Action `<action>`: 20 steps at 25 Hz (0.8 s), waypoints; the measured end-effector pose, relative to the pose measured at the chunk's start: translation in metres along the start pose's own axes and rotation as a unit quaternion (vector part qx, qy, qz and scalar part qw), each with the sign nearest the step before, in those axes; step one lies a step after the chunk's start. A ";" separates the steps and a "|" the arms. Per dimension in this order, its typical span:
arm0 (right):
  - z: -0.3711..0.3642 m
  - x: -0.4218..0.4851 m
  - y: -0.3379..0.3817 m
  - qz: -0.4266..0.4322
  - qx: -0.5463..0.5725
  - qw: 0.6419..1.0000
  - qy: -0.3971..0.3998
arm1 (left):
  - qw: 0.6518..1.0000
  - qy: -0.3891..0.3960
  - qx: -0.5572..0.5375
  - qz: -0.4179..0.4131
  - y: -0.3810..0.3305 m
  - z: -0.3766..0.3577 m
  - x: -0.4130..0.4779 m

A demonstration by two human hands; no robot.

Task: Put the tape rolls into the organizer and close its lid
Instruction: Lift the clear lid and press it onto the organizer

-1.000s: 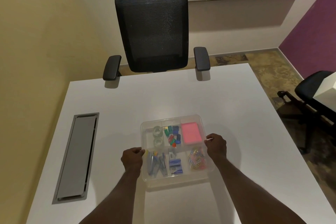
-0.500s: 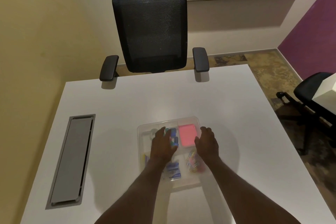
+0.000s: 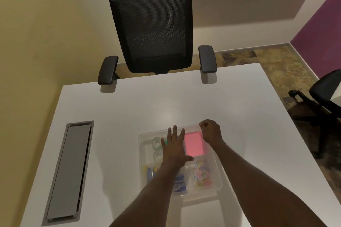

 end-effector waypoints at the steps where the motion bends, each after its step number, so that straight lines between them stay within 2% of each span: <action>1: -0.001 0.006 -0.004 -0.027 0.021 0.999 0.002 | 1.000 -0.002 -0.003 0.000 0.001 -0.002 0.001; 4: -0.006 0.017 -0.016 -0.079 0.069 0.994 0.024 | 1.000 -0.006 -0.004 0.002 0.004 -0.006 0.002; 8: -0.009 0.028 -0.020 -0.089 0.059 0.993 0.055 | 1.000 -0.014 -0.003 0.004 0.005 -0.008 0.003; 14: -0.004 0.014 -0.025 -0.107 0.118 0.987 -0.013 | 1.000 0.010 0.012 0.021 -0.002 -0.002 -0.002; 20: -0.001 -0.050 -0.062 -0.102 0.136 0.985 -0.018 | 0.998 0.034 0.040 0.024 -0.046 -0.004 -0.022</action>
Point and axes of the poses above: each hand's wrist, its own x-axis towards the middle knuckle, its own z-axis out of the back of the hand, y = z × x, the point moved 7 cm from there along x, towards the middle knuckle, and after that the axes turned 2 degrees about -x, right-handed, at the moved point
